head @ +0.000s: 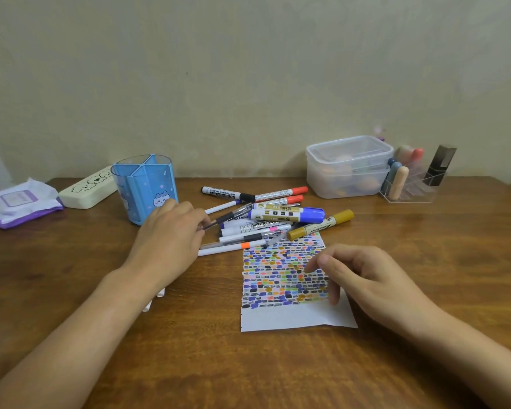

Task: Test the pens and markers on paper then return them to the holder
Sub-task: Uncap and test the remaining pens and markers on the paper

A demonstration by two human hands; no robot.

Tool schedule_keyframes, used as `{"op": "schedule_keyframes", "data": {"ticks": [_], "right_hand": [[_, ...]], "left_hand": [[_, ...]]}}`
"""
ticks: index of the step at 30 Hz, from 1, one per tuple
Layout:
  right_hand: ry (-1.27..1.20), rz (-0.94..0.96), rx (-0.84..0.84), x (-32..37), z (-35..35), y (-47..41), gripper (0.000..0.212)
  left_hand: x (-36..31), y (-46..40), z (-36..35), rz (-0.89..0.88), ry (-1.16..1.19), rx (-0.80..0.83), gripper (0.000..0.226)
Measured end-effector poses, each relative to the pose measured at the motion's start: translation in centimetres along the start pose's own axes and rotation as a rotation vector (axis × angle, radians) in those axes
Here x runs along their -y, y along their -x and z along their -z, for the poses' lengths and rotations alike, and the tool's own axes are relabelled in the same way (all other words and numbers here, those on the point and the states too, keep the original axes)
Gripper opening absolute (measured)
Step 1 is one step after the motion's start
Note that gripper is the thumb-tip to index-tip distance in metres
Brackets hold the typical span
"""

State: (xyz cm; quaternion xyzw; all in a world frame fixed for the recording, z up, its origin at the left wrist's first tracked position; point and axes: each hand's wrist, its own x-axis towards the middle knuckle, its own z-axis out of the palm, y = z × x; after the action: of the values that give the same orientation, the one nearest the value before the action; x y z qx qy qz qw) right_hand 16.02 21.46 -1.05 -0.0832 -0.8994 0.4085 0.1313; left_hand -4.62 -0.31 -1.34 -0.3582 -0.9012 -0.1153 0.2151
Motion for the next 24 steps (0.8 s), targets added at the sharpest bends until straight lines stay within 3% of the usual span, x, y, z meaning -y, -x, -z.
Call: {"op": "schedule_keyframes", "data": {"ticks": [12, 17, 24], "right_hand": [[0.052, -0.005, 0.076, 0.4, 0.0, 0.2, 0.026], [0.010, 0.078, 0.051, 0.1, -0.1, 0.3, 0.020], [0.023, 0.232, 0.114, 0.5, -0.3, 0.7, 0.060]], "left_hand": [[-1.3, 0.3, 1.2, -0.052, 0.044, -0.062, 0.020], [-2.3, 0.6, 2.0, -0.052, 0.219, -0.074, 0.019], [-7.4, 2.4, 2.7, -0.171, 0.486, 0.017, 0.017]]}}
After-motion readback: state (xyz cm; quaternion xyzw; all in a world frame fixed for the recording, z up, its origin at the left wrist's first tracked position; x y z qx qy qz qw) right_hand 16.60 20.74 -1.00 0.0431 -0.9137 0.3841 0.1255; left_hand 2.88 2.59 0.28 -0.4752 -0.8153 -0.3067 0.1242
